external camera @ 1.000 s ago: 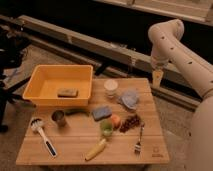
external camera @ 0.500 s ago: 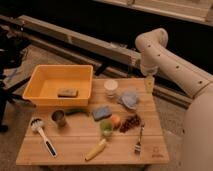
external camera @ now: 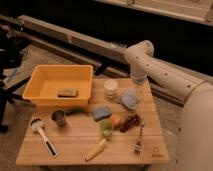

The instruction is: Wipe table surface with towel

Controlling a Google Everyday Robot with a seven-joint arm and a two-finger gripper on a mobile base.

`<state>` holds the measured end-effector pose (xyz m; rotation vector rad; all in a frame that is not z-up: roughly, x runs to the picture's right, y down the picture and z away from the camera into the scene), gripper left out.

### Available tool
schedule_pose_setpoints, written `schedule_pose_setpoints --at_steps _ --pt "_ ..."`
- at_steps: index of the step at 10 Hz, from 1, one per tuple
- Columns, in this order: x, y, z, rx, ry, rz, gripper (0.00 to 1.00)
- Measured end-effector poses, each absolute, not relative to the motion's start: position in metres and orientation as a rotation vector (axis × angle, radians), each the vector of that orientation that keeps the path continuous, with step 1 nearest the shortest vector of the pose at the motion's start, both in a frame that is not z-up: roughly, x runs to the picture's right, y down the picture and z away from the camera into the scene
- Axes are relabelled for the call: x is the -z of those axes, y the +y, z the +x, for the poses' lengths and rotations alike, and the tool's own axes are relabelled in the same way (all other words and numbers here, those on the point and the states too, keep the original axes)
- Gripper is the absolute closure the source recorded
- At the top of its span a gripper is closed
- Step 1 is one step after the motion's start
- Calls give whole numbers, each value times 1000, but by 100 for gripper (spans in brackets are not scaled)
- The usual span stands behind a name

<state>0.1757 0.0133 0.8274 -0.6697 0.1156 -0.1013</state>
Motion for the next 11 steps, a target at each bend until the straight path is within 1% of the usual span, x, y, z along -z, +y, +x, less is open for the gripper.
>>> schedule_pose_setpoints --at_steps 4,5,8,11 --pt "-873 53 125 136 38 -691 20" --pt "-882 55 118 132 14 -693 20" --pt "-902 47 123 71 -9 -704 20" --pt "-915 40 135 1 4 -702 20"
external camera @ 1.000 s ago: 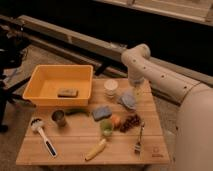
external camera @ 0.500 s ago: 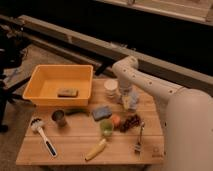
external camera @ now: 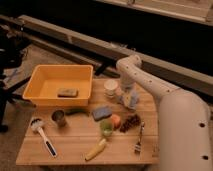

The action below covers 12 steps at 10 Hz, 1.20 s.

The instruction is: Wipe table surface with towel

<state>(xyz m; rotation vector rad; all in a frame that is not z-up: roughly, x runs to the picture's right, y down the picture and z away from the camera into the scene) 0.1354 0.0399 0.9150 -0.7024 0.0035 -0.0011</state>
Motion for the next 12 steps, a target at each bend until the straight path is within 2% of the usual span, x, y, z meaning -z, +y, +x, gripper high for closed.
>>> schedule_pose_setpoints --at_steps 7,8,12 --pt "-928 52 160 -56 65 -726 22" --pt "-929 54 159 -50 69 -731 27" --pt "-930 70 160 0 100 -765 67"
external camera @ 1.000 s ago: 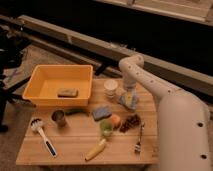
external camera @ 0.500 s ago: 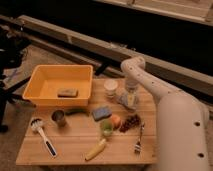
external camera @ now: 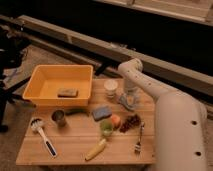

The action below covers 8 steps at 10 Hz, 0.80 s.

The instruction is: Wipe table surface with towel

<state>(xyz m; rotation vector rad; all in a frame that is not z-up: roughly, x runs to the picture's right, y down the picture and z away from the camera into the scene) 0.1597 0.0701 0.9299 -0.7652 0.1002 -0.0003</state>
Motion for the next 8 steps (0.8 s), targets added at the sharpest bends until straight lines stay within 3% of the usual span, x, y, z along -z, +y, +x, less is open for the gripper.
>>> schedule_pose_setpoints --at_steps 3,8 --pt "-932 70 170 -22 142 -794 96" --pt "-937 37 238 -250 290 -774 100"
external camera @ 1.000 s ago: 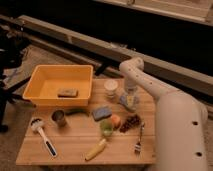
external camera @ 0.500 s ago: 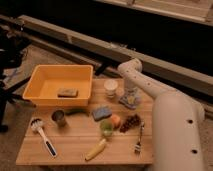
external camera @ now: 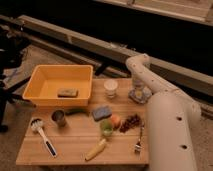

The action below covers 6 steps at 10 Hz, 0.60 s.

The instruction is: Wipe table surface with towel

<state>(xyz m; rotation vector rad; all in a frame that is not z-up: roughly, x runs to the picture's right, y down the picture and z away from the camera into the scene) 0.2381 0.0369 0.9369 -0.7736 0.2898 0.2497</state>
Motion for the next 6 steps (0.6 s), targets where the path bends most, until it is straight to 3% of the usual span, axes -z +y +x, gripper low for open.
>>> schedule_pose_setpoints --at_steps 6 --pt "-918 66 265 -170 372 -897 100"
